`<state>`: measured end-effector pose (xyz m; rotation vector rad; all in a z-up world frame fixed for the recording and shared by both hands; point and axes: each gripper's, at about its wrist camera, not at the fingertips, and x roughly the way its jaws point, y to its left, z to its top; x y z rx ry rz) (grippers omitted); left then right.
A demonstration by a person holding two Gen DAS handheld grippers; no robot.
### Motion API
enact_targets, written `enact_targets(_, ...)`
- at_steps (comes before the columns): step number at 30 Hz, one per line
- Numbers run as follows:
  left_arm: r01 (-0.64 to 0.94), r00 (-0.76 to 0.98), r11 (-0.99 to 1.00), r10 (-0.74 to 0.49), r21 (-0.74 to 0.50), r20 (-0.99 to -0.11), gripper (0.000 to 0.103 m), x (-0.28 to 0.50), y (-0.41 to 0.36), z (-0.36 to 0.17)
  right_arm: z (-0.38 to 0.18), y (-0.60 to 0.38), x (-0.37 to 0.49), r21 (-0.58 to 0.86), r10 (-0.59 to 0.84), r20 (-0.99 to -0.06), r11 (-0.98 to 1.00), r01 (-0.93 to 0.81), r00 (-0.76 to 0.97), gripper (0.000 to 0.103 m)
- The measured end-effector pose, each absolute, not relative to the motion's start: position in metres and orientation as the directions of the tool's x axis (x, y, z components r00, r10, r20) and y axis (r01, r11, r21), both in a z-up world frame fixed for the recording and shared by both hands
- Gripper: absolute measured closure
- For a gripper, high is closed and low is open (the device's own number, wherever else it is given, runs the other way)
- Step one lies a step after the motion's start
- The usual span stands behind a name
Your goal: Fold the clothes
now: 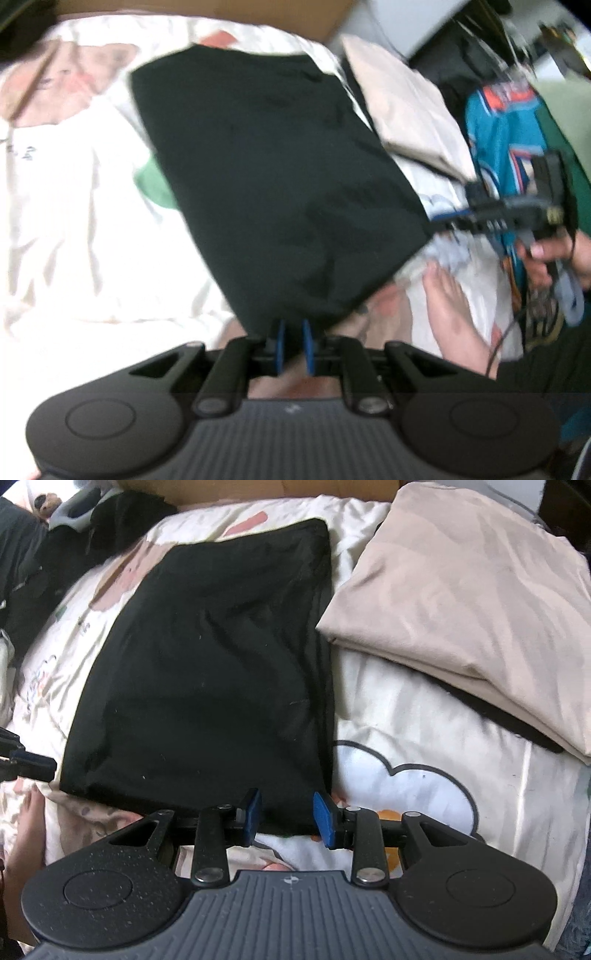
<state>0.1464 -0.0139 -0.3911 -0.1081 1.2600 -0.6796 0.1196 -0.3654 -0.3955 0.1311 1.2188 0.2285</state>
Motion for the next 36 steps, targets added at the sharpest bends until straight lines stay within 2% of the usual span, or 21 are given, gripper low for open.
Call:
enact_targets(2, 0.369, 0.157, 0.819, -0.521, -0.440, -0.839, 0.078, 0.153, -0.008, -0.393, -0.392, -0.369, 0.120, 0.231, 0.248, -0.909, 0.969, -0.092, 0.334, 0.064)
enact_targets(4, 0.324, 0.157, 0.828, -0.524, -0.458, -0.837, 0.070, 0.158, -0.005, -0.398, -0.391, -0.373, 0.123, 0.239, 0.251, -0.907, 0.968, -0.076, 0.339, 0.063)
enact_targets(6, 0.278, 0.151, 0.832, -0.531, -0.480, -0.834, 0.069, 0.161, -0.002, -0.405, -0.394, -0.377, 0.127, 0.246, 0.250, -0.907, 0.968, -0.056, 0.340, 0.063)
enact_targets(9, 0.207, 0.144, 0.835, -0.541, -0.509, -0.829, 0.061, 0.166, 0.003, -0.414, -0.400, -0.381, 0.132, 0.260, 0.255, -0.903, 0.965, -0.035, 0.344, 0.062)
enact_targets(12, 0.135, 0.130, 0.832, -0.553, -0.538, -0.823, 0.061, 0.170, 0.008, -0.425, -0.408, -0.384, 0.136, 0.276, 0.268, -0.901, 0.961, -0.027, 0.341, 0.058)
enact_targets(20, -0.075, 0.110, 0.755, -0.643, -0.652, -0.758, 0.064, 0.170, 0.022, -0.455, -0.432, -0.393, 0.142, 0.369, 0.342, -0.887, 0.929, 0.031, 0.311, 0.058)
enact_targets(22, -0.126, 0.095, 0.718, -0.678, -0.685, -0.729, 0.069, 0.167, 0.024, -0.464, -0.435, -0.395, 0.141, 0.392, 0.362, -0.881, 0.919, 0.039, 0.305, 0.060)
enact_targets(23, -0.146, 0.087, 0.700, -0.694, -0.699, -0.714, 0.075, 0.166, 0.024, -0.468, -0.435, -0.396, 0.141, 0.404, 0.375, -0.878, 0.914, 0.043, 0.299, 0.070)
enact_targets(24, -0.159, 0.084, 0.687, -0.706, -0.709, -0.703, 0.076, 0.165, 0.025, -0.471, -0.435, -0.397, 0.142, 0.418, 0.388, -0.874, 0.907, 0.047, 0.293, 0.073)
enact_targets(26, -0.182, 0.086, 0.665, -0.723, -0.725, -0.685, 0.078, 0.162, 0.029, -0.475, -0.435, -0.400, 0.144, 0.439, 0.406, -0.868, 0.897, 0.059, 0.285, 0.074)
enact_targets(33, -0.240, 0.115, 0.583, -0.777, -0.776, -0.619, 0.076, 0.164, 0.039, -0.489, -0.447, -0.414, 0.153, 0.531, 0.486, -0.827, 0.841, 0.107, 0.284, 0.059)
enact_targets(36, -0.266, 0.102, 0.554, -0.797, -0.789, -0.595, 0.080, 0.165, 0.039, -0.495, -0.456, -0.422, 0.156, 0.593, 0.542, -0.790, 0.794, 0.131, 0.288, 0.059)
